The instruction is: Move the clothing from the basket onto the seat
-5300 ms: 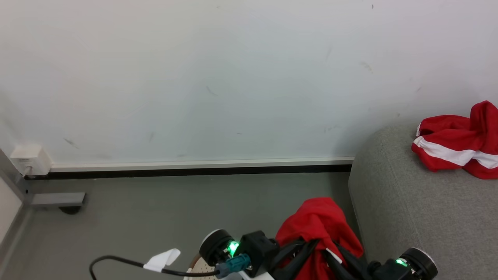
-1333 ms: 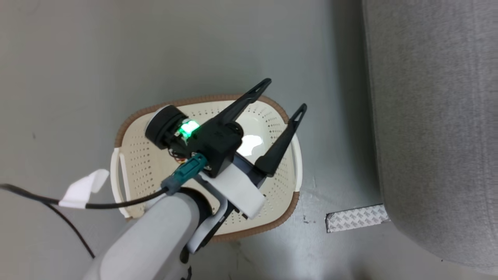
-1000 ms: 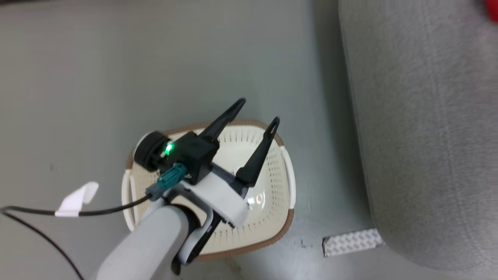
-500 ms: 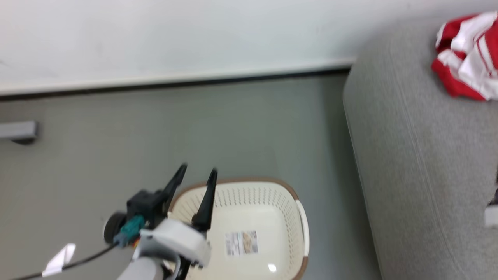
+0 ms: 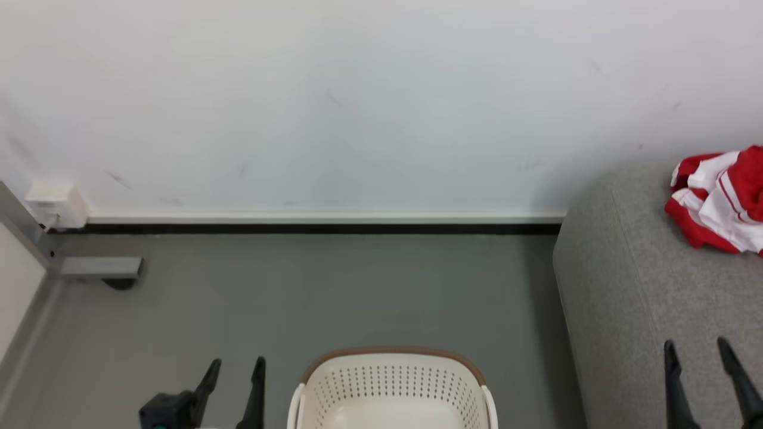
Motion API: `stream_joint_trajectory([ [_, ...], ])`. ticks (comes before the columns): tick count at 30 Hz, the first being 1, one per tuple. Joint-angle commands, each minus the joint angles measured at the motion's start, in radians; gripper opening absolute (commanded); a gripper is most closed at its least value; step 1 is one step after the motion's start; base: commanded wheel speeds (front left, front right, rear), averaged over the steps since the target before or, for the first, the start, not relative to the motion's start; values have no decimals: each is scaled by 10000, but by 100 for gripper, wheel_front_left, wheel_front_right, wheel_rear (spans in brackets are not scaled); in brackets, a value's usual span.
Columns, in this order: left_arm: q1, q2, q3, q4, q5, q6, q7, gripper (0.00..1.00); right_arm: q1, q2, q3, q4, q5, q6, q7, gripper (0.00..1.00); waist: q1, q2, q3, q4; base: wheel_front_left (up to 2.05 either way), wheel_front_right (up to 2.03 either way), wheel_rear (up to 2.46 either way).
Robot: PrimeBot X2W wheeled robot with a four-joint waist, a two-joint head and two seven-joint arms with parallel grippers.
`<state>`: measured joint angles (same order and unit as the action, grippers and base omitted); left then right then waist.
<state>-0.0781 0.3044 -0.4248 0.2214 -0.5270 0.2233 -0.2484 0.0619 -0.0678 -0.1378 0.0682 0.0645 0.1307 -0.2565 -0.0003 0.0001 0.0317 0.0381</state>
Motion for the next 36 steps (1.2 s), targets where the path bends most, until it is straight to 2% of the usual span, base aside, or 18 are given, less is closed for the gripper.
stream_joint_trajectory([
  [1,198,116,77,64,-31,-10,-71,100,206,7,48,62,5,-1,-55,100,3,-1,-338,126,0,0,0],
  [8,913,-35,821,-169,384,-139,-158,100,797,166,445,244,62,-1,-90,100,3,-1,-623,49,0,0,0],
  [18,1875,-654,1782,-479,1298,-667,-159,100,1298,175,629,553,542,-1,-90,100,3,-1,-1046,60,0,0,0],
  [36,2151,-1229,2464,-370,2179,-1231,-160,100,1368,175,505,814,547,-1,-92,100,3,-1,-1174,175,0,0,0],
])
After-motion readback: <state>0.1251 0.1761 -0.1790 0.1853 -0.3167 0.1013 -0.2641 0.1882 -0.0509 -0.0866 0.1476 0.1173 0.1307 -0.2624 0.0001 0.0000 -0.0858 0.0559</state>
